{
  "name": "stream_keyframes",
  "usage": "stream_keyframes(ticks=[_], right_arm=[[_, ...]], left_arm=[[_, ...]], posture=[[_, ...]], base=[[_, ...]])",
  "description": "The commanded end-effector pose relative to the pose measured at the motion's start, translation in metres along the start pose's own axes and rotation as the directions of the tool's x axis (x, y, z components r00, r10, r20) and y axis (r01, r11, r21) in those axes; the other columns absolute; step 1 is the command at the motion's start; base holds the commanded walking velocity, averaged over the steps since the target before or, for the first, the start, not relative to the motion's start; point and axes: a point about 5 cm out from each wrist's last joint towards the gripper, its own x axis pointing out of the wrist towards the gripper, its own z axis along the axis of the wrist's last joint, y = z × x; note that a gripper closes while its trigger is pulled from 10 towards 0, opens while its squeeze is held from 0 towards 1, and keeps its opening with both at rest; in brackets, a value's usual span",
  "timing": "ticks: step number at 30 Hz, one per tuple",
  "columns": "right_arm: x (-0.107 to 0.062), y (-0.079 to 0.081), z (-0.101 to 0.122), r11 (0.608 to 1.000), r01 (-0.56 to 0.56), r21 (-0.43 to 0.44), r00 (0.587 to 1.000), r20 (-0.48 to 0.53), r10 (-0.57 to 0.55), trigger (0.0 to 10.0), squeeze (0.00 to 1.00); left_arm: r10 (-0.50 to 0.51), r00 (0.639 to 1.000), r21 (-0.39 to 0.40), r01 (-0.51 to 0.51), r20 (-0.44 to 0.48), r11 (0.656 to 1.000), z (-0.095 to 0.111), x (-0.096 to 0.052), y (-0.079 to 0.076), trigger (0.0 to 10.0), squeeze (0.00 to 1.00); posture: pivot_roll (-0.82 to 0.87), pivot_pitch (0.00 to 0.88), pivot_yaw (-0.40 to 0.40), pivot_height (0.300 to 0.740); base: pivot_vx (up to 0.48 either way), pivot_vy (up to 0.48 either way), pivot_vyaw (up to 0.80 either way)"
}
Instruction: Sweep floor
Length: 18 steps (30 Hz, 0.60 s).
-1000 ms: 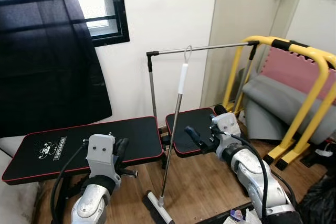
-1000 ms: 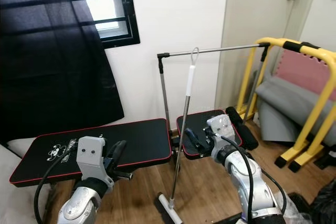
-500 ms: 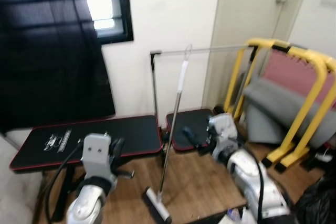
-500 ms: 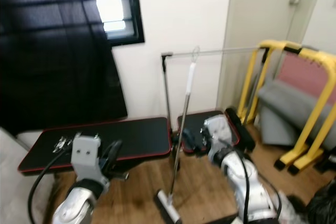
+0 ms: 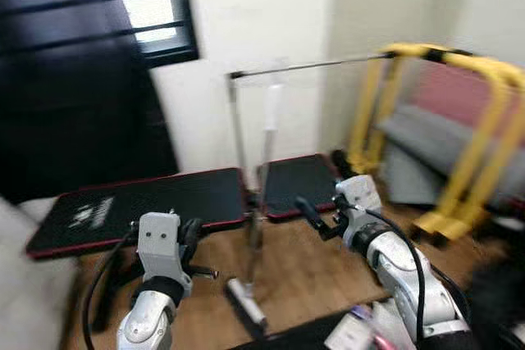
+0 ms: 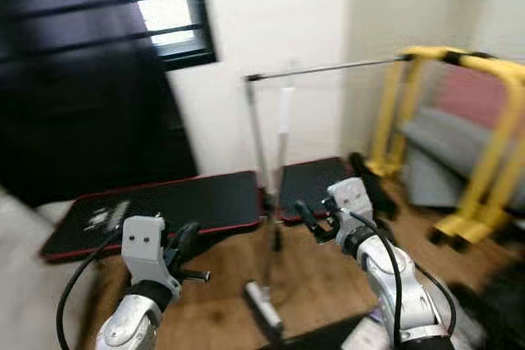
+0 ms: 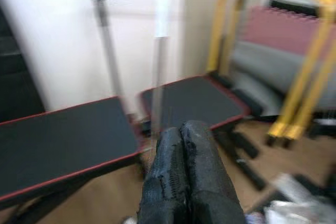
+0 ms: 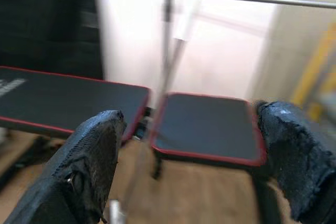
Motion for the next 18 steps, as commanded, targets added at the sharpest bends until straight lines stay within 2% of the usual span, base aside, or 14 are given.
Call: stream_keyframes(ticks=[1, 18], right_arm=[[0.0013, 0.0039, 0.0011, 1.0, -0.013, -0.005, 1.0, -0.002, 0.013, 10.0, 0.0], [0.0004, 0.0032, -0.0003, 1.0, -0.011, -0.009, 1.0, -0.014, 0.011, 10.0, 0.0]], left_arm=[[0.009, 1.0, -0.013, -0.009, -0.013, 1.0, -0.0017, -0.0007, 0.0024, 10.0, 0.0], [0.01, 1.0, -0.03, -0.011, -0.013, 0.999, -0.0016, -0.0016, 0.0017, 10.0, 0.0]], posture=[[-0.01, 0.0, -0.021, 0.74], [-0.01, 0.0, -0.029, 0.74]], base=[[0.0, 0.0, 0.0], [0.0, 0.0, 0.0]])
